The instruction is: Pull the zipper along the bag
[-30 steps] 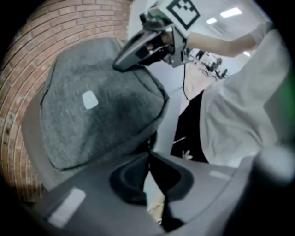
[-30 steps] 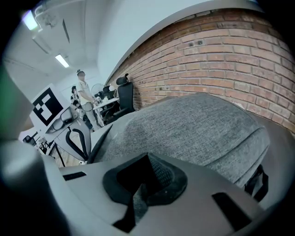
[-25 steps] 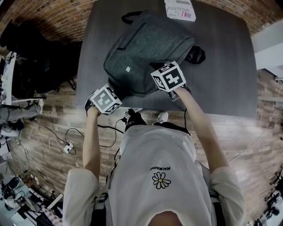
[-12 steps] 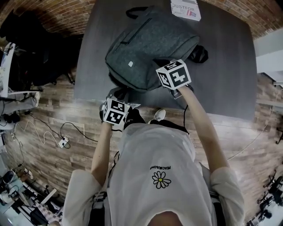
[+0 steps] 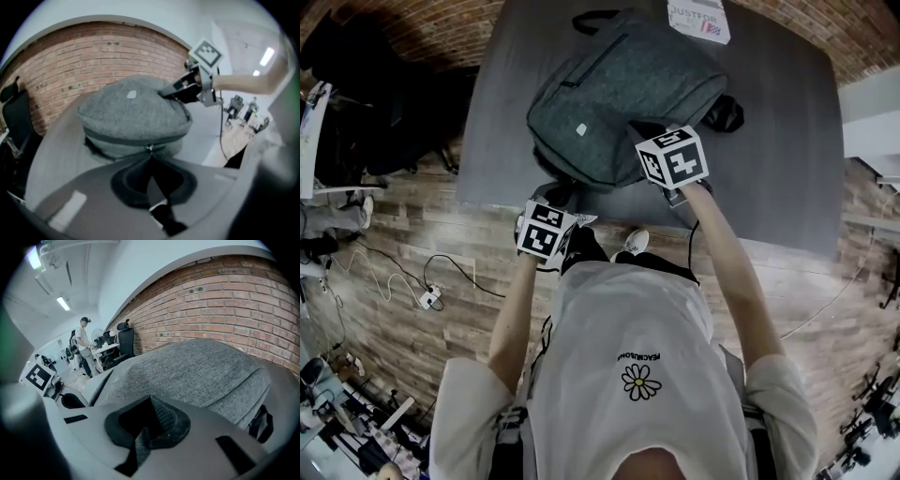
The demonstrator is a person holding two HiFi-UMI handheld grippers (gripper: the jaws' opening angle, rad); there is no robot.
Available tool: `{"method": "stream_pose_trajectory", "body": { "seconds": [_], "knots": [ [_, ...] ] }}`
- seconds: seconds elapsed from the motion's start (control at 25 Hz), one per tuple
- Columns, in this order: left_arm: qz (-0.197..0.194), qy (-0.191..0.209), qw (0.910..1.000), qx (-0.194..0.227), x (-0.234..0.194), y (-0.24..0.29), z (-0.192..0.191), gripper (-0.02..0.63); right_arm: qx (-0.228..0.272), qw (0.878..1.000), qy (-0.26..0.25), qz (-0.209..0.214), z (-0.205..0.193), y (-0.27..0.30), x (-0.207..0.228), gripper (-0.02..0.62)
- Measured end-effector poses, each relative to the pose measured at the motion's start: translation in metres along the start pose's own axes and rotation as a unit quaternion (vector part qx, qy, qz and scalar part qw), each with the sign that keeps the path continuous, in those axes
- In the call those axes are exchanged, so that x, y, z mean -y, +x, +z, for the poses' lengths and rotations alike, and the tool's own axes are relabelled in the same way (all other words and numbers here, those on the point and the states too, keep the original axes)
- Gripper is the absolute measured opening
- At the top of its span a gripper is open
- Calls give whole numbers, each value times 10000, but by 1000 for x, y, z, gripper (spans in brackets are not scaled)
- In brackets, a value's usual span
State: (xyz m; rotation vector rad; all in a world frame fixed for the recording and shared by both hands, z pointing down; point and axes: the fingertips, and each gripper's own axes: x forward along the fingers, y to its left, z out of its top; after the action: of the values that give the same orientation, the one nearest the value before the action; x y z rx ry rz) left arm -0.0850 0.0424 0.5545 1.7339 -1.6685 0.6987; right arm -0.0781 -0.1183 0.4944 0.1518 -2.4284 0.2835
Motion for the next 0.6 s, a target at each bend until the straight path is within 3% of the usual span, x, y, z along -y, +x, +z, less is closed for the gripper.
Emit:
{"method": "stream_pose_trajectory", "body": {
  "seconds": [0.08,0.32,0.48,0.6],
  "knots": [
    [-271,-263,9993,72,7,-1,1,6,23,10000,50,-31,-1,-1,1,0],
    [-1134,123,9934,-109,54,6,4,6,57,9998,78,-171,-3,-5,6,0],
    [-719,-193,9972,16,58,10,2,6,52,9996,-124,-258,-3,-5,3,0],
    [-490,-138,9987,22,57,14,2,6,-161,9977,-636,-166,-4,-9,4,0]
  ]
}}
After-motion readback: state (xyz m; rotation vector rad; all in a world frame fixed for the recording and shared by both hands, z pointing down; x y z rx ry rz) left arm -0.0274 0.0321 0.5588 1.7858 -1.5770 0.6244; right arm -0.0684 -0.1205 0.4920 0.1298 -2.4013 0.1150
